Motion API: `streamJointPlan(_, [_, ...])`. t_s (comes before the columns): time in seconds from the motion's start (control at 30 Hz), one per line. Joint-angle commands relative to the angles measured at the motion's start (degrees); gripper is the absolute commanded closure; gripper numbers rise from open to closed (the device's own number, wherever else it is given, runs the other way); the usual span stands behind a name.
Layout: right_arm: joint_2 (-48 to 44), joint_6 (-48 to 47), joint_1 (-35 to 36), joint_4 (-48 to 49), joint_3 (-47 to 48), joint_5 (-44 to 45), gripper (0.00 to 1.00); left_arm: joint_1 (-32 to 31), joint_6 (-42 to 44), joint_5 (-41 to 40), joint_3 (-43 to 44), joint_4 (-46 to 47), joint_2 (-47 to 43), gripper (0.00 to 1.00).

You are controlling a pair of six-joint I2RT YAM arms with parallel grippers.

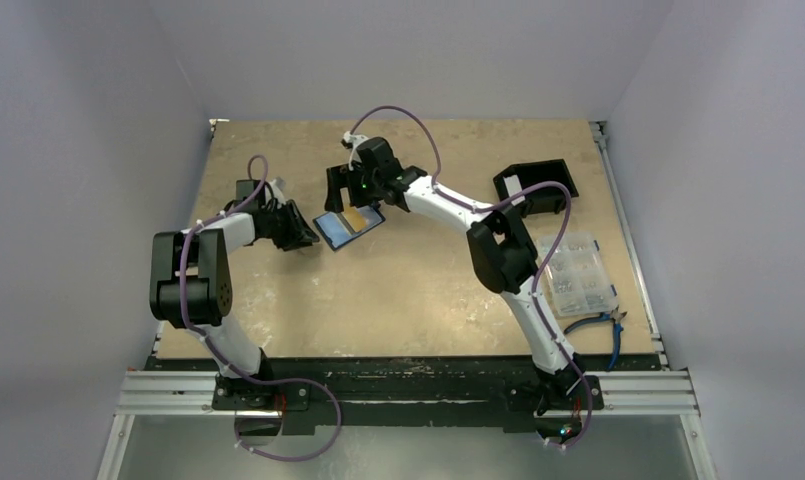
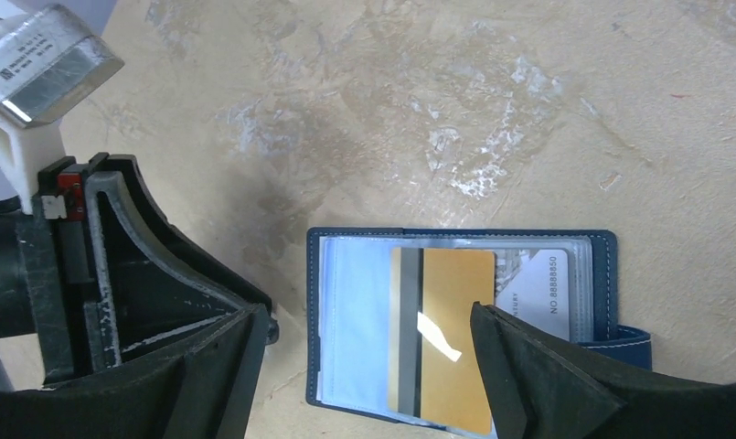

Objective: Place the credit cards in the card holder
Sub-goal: Insert the credit card into the card holder.

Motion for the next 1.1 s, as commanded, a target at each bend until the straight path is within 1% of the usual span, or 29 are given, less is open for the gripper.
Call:
streamJointPlan(0.0, [-3.0, 0.3, -0.2, 2.5, -1.6, -2.2, 0.1, -0.3, -0.7, 4.8, 0.1, 2.7, -2.7, 0.68])
streamJointPlan(0.1, [-3.4, -0.1, -0.3, 2.5, -2.7, -1.5, 0.1, -0.4, -3.3, 6.1, 0.2, 3.5, -4.3, 0.68])
streamJointPlan(0.23, [-3.1, -0.3, -0.9, 2.7, -4.0, -1.4, 0.1, -0.7, -5.5, 5.7, 0.4, 3.8, -5.3, 0.66])
streamJointPlan(0.43, [-1.8, -0.8, -1.3, 2.6, -4.3, -1.9, 0.11, -2.9, -6.8, 6.8, 1.7, 5.2, -0.4, 0.66])
streamJointPlan(0.67, [-0.8, -0.1, -1.2, 3.6, -5.9, -2.8, 0.13, -3.5, -6.6, 1.7, 2.3, 3.9, 3.4, 0.73])
streamJointPlan(0.93, [0.4, 0.6, 0.6, 3.8, -5.7, -5.3, 0.14, -3.5, -7.0, 1.2, 1.9, 4.4, 5.1, 0.8])
streamJointPlan(1.07, [-0.3, 2.4, 1.6, 6.4, -7.2, -8.9, 0.14, -3.5, -7.1, 1.3, 1.9, 4.6, 5.6, 0.82])
